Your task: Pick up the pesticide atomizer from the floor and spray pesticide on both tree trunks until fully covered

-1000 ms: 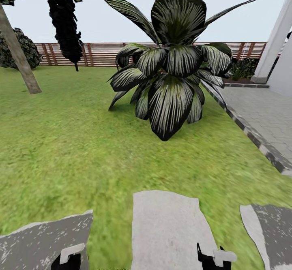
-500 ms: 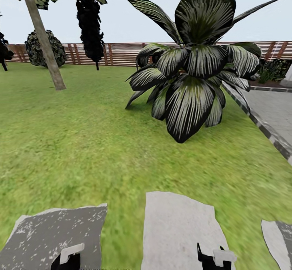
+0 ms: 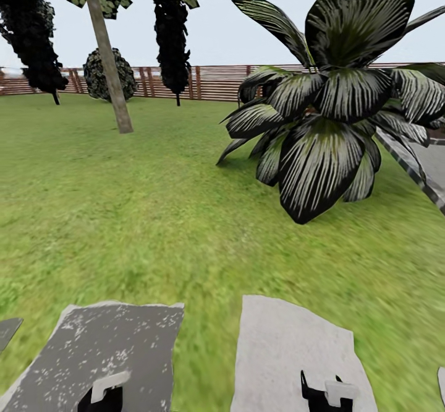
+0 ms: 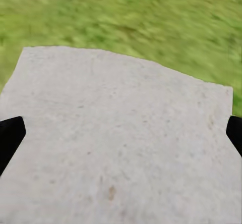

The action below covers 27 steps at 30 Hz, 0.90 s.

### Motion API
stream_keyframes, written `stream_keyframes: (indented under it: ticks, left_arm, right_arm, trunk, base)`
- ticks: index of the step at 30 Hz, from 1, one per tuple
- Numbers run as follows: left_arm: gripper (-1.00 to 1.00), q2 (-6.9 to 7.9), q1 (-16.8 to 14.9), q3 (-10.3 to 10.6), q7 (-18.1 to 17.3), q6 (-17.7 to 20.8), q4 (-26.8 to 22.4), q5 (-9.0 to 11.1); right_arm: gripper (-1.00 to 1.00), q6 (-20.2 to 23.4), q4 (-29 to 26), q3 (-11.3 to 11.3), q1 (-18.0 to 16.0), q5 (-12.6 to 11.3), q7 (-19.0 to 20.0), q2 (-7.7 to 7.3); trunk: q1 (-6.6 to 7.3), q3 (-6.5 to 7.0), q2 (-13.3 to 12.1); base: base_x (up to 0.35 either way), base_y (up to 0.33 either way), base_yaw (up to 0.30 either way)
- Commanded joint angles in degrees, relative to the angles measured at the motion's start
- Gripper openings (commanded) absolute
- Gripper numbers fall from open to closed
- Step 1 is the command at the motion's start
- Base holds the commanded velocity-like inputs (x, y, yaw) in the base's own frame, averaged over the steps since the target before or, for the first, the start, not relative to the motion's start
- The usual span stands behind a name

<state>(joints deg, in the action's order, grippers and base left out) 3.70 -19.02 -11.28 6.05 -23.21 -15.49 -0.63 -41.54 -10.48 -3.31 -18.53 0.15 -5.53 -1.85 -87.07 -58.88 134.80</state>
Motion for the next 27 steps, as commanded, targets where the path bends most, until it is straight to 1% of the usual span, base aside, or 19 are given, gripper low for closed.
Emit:
stream_keyframes:
  ticks: [1,27]
  left_arm:
    - [-1.0,0.0,-0.1,0.0,0.2,-0.2,0.1,-0.1]
    - [-1.0,0.0,-0.1,0.0,0.2,-0.2,0.0,0.0]
  right_arm:
    - [1.0,-0.2,0.0,-0.2,0.0,0.0,0.0,0.01]
    - [1.0,-0.1,0.0,-0.2,0.0,0.1,0.0,0.01]
  trunk:
    - [0.01,-0.05,0.0]
    - [0.01,-0.05,0.0]
  base:
    - [0.0,0.0,0.287]
    - [0.0,0.0,0.287]
